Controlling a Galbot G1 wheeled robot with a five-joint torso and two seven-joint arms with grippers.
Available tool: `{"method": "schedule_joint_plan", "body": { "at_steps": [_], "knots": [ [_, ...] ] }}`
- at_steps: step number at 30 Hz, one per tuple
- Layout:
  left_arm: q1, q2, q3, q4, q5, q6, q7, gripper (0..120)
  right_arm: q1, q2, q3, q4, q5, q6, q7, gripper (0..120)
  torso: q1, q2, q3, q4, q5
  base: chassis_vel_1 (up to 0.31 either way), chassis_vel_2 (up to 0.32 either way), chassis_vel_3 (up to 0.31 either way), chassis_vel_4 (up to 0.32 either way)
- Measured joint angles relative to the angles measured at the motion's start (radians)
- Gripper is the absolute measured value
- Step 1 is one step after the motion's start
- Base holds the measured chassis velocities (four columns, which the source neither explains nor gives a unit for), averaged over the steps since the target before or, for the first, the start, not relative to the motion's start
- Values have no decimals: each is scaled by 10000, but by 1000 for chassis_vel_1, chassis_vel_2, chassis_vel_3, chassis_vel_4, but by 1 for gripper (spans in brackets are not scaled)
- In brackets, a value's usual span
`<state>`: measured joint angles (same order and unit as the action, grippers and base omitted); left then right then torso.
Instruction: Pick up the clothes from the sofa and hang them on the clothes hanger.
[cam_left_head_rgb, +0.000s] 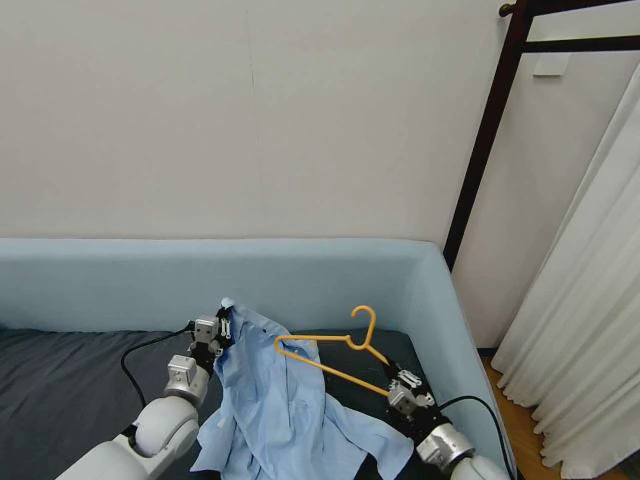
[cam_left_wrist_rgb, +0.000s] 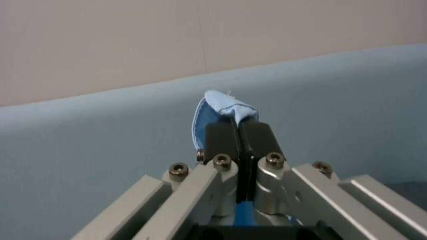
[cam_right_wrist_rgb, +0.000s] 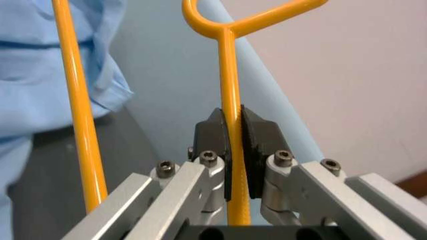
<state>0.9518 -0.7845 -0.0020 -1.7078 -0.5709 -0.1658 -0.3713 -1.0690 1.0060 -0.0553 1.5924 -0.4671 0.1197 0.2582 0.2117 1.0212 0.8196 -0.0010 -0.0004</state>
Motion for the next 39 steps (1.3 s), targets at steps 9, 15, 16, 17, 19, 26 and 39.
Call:
{"method": "schedule_joint_plan", "body": {
  "at_steps": [9, 15, 16, 17, 19, 26, 39],
  "knots": [
    [930, 252, -452, -800, 70, 96, 87, 0, 806, 845, -893, -843, -129, -486, 259, 4, 0, 0, 1, 0, 0, 0, 0, 0, 0],
    [1065, 175, -503, -872, 174, 145, 76, 0, 1255, 930, -1398, -882, 299, -633, 281, 4, 0, 0, 2, -2, 2, 0, 0, 0, 0],
    [948, 93, -410, -817, 193, 196, 41, 0, 1399, 930, -1562, -811, 365, -685, 281, 4, 0, 0, 1, -2, 0, 0, 0, 0, 0],
    [948, 93, -410, -817, 193, 196, 41, 0, 1399, 930, -1562, -811, 365, -685, 281, 4, 0, 0, 1, -2, 0, 0, 0, 0, 0],
    [668, -33, -186, -746, 209, 299, -44, 0, 1708, 1001, -1849, -819, 489, -796, 281, 4, 0, 0, 1, -3, -1, 0, 0, 0, 0],
    [393, -171, 126, -767, 175, 479, -111, 0, 2649, 1563, -2325, -1570, 737, -998, 360, 4, 2, 0, 2, 0, 1, 0, 0, 0, 0],
    [320, -45, 138, -754, 97, 409, -92, 0, 3217, 1943, -2165, -2115, 1390, -1518, 711, 4, 2, 0, 2, -3, 1, 0, 0, 0, 0]
  ]
}}
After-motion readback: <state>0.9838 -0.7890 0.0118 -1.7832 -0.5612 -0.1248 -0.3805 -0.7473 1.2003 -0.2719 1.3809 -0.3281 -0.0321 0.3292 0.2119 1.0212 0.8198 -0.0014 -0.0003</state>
